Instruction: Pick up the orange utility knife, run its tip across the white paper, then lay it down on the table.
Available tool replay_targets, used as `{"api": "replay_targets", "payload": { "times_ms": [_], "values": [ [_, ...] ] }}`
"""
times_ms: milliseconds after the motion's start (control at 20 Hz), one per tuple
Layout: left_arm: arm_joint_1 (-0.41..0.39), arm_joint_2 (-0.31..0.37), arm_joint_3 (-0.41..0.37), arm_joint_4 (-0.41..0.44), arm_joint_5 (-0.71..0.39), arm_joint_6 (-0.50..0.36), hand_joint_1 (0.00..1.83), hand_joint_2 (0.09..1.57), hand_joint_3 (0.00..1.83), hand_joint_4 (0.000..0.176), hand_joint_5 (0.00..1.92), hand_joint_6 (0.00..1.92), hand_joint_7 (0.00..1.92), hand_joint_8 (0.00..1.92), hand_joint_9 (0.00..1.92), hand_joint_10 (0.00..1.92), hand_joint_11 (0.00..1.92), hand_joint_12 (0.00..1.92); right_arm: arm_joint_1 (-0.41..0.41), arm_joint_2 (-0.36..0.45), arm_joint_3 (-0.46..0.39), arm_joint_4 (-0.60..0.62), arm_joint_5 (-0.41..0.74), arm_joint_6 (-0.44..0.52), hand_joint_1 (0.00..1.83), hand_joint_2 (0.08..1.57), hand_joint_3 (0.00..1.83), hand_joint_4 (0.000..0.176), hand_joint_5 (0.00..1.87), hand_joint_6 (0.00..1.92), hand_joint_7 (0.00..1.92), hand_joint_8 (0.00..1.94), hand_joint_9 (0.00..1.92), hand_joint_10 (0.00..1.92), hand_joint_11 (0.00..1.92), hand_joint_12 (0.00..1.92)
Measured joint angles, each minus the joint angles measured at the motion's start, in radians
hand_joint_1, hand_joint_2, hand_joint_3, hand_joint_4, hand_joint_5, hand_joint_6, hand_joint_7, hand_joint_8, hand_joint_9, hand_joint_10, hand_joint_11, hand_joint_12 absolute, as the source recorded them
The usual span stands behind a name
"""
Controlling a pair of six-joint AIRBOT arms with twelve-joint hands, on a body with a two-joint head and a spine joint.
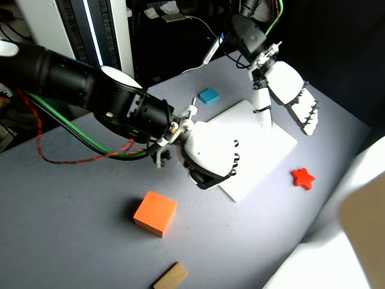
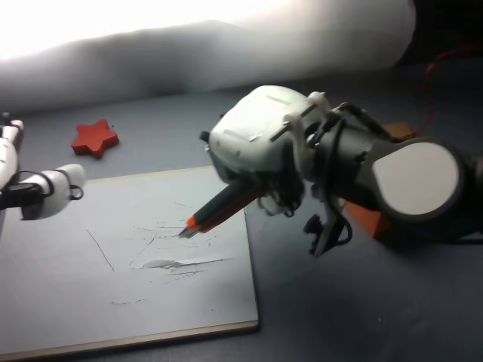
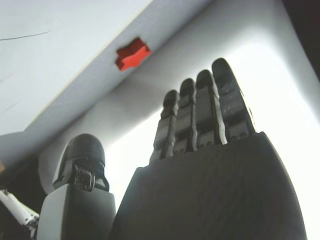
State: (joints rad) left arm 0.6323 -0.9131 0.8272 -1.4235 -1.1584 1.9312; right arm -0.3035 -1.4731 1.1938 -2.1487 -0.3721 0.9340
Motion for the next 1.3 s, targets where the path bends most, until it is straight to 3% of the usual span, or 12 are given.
{"api": "replay_targets", "payload": {
  "times_ms": [50,200,500,650,850,1050,1150,1300],
  "values": [
    [0.001,0.006,0.007,-0.008,0.005,0.000,0.00,1.29,0.00,0.000,0.06,0.00,0.10,0.00,0.08,0.01,0.00,0.39,-0.001,-0.010,0.003,-0.009,0.012,0.008,1.50,1.18,0.20,0.176,1.42,1.92,1.59,1.94,1.69,1.92,1.75,1.92],
    [0.011,0.027,0.035,-0.020,0.009,0.000,0.00,1.29,0.00,0.000,0.05,0.00,0.09,0.00,0.07,0.00,0.00,0.38,-0.022,-0.035,0.017,-0.253,0.059,0.176,1.50,1.19,0.21,0.176,1.42,1.92,1.60,1.94,1.69,1.92,1.75,1.92],
    [0.011,0.029,0.068,-0.014,0.051,0.000,0.00,1.28,0.00,0.000,0.04,0.00,0.09,0.00,0.07,0.00,0.00,0.39,-0.031,-0.114,0.092,-0.431,0.084,0.283,1.50,1.17,0.20,0.176,1.41,1.92,1.58,1.94,1.68,1.92,1.74,1.92],
    [0.011,0.032,0.081,-0.021,0.055,0.000,0.00,1.29,0.00,0.000,0.05,0.01,0.09,0.00,0.07,0.00,0.00,0.38,-0.027,-0.146,0.131,-0.450,0.108,0.301,1.50,1.18,0.20,0.176,1.41,1.92,1.58,1.94,1.68,1.92,1.75,1.92],
    [0.017,0.032,0.101,-0.016,0.076,0.000,0.00,1.28,0.00,0.000,0.04,0.00,0.10,0.00,0.09,0.01,0.00,0.47,-0.011,-0.173,0.204,-0.597,0.142,0.417,1.49,1.18,0.21,0.176,1.40,1.92,1.58,1.94,1.68,1.92,1.74,1.92],
    [0.020,0.032,0.132,-0.017,0.097,0.000,0.00,1.28,0.00,0.000,0.07,0.01,0.11,0.00,0.10,0.01,0.00,0.49,0.008,-0.195,0.222,-0.610,0.163,0.418,1.51,1.15,0.20,0.176,1.40,1.92,1.56,1.94,1.66,1.92,1.73,1.92],
    [0.020,0.032,0.138,-0.016,0.100,0.000,0.00,1.28,0.00,0.000,0.06,0.00,0.10,0.00,0.08,0.00,0.00,0.38,0.013,-0.211,0.222,-0.613,0.179,0.423,1.52,1.14,0.19,0.176,1.41,1.92,1.57,1.94,1.67,1.92,1.73,1.92],
    [0.021,0.032,0.141,-0.017,0.108,0.000,0.00,1.27,0.00,0.000,0.05,0.00,0.08,0.00,0.07,0.00,0.00,0.36,0.018,-0.215,0.222,-0.639,0.189,0.425,1.50,1.15,0.18,0.176,1.43,1.92,1.58,1.94,1.68,1.92,1.74,1.92]
  ]
}}
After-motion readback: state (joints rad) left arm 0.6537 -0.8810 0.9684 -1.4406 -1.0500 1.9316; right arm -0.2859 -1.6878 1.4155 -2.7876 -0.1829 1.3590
